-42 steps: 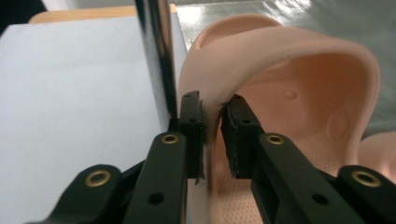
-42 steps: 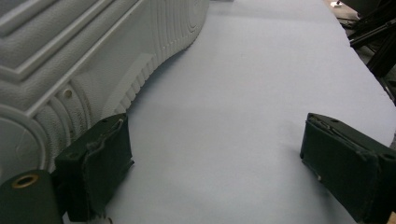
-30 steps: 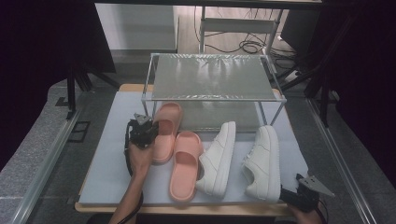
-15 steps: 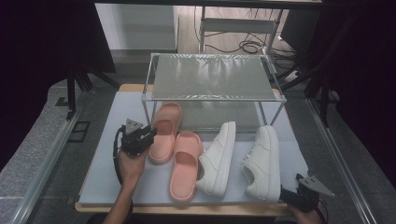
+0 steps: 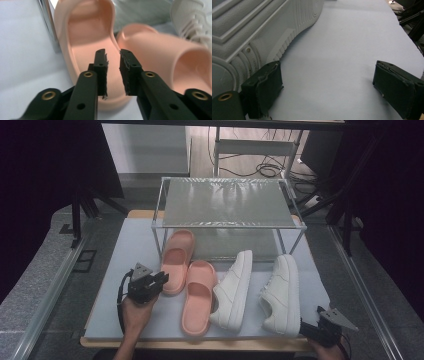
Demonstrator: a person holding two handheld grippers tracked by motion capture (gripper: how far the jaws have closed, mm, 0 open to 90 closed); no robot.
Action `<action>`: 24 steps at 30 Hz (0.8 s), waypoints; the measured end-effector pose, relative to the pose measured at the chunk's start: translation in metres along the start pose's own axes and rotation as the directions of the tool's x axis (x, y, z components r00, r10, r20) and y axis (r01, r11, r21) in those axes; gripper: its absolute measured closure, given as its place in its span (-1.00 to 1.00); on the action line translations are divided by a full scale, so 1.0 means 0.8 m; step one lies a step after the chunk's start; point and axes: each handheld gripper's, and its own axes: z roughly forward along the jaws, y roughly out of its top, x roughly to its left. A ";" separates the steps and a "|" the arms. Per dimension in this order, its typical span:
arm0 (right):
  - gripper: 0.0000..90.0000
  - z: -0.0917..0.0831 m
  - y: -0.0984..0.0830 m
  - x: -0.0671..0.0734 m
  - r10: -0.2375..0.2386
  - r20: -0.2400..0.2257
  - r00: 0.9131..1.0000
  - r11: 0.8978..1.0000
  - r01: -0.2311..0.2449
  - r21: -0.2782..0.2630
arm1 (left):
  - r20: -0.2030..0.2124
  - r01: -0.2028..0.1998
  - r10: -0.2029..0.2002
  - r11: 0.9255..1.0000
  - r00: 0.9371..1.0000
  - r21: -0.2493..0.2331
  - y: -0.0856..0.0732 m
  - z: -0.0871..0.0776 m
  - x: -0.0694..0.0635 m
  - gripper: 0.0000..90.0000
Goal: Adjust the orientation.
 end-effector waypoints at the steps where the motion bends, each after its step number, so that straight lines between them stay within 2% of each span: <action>1: -0.82 0.000 0.000 0.000 0.000 0.000 1.000 1.000 0.000 0.000 | 0.004 -0.001 0.001 1.000 1.000 0.007 -0.004 0.000 -0.001 0.79; 7: -0.82 0.000 0.000 0.000 0.000 0.000 1.000 1.000 0.000 0.000 | 0.022 -0.005 0.004 0.999 1.000 0.041 -0.032 -0.002 -0.007 0.91; 13: -0.82 0.000 0.000 0.000 0.001 0.001 1.000 1.000 -0.001 -0.001 | 0.006 -0.025 0.024 0.997 1.000 0.071 -0.049 -0.005 -0.012 0.95; 19: -0.82 0.000 0.000 0.000 0.000 0.001 1.000 1.000 0.000 0.000 | -0.019 -0.055 0.058 0.992 0.998 0.117 -0.052 0.010 -0.013 0.95; 24: -0.82 0.000 0.000 0.000 0.000 0.001 1.000 1.000 0.000 0.000 | -0.034 -0.066 0.071 0.990 0.997 0.121 -0.047 0.019 -0.013 0.94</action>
